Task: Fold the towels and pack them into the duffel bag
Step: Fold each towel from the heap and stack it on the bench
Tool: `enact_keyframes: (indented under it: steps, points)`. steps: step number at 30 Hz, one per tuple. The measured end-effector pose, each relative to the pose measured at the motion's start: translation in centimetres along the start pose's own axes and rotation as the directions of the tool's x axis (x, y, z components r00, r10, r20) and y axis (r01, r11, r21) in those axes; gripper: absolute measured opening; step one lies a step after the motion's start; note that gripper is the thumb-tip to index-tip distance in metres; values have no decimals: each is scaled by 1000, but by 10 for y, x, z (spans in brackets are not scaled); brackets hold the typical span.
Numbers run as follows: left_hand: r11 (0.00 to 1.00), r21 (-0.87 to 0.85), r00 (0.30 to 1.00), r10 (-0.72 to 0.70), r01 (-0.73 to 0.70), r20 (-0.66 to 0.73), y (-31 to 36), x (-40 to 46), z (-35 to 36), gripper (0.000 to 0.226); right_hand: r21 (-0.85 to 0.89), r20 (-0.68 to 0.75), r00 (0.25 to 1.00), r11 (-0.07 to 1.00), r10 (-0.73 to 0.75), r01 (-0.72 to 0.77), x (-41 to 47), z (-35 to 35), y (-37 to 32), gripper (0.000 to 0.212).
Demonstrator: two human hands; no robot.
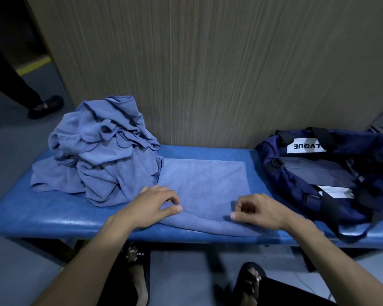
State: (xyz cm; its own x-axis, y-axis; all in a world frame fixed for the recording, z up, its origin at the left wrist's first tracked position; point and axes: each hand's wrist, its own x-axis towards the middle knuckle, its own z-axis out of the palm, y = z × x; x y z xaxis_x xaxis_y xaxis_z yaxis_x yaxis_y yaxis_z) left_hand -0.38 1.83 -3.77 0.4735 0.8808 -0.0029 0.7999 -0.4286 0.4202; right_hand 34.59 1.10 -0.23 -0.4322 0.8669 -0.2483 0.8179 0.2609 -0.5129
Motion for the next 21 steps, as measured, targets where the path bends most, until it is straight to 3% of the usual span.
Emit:
enact_keyframes:
  steps: [5, 7, 10, 14, 21]
  points:
    - [999, 33, 992, 24, -28, 124, 2, -12, -5, 29, -13, 60, 998, 1000, 20, -19, -22, 9, 4, 29]
    - [998, -37, 988, 45, -40, 146, 2, -20, -11, 30, -22, 40, 999, 1000, 3, -2, -29, 12, 4, 23]
    - [981, -186, 995, 71, -56, 76, 3, -35, -18, 16, 31, -57, 997, 998, -58, 60, -44, 12, 6, 20]
    - [975, -217, 999, 34, -36, -12, 6, -56, -18, 12, 106, -257, 964, 990, -60, 90, -67, 10, 14, 18]
    - [961, -275, 995, -43, 17, -87, 14, -74, -11, 15, 178, -366, 931, 981, -1, 71, -85, 17, 22, 12]
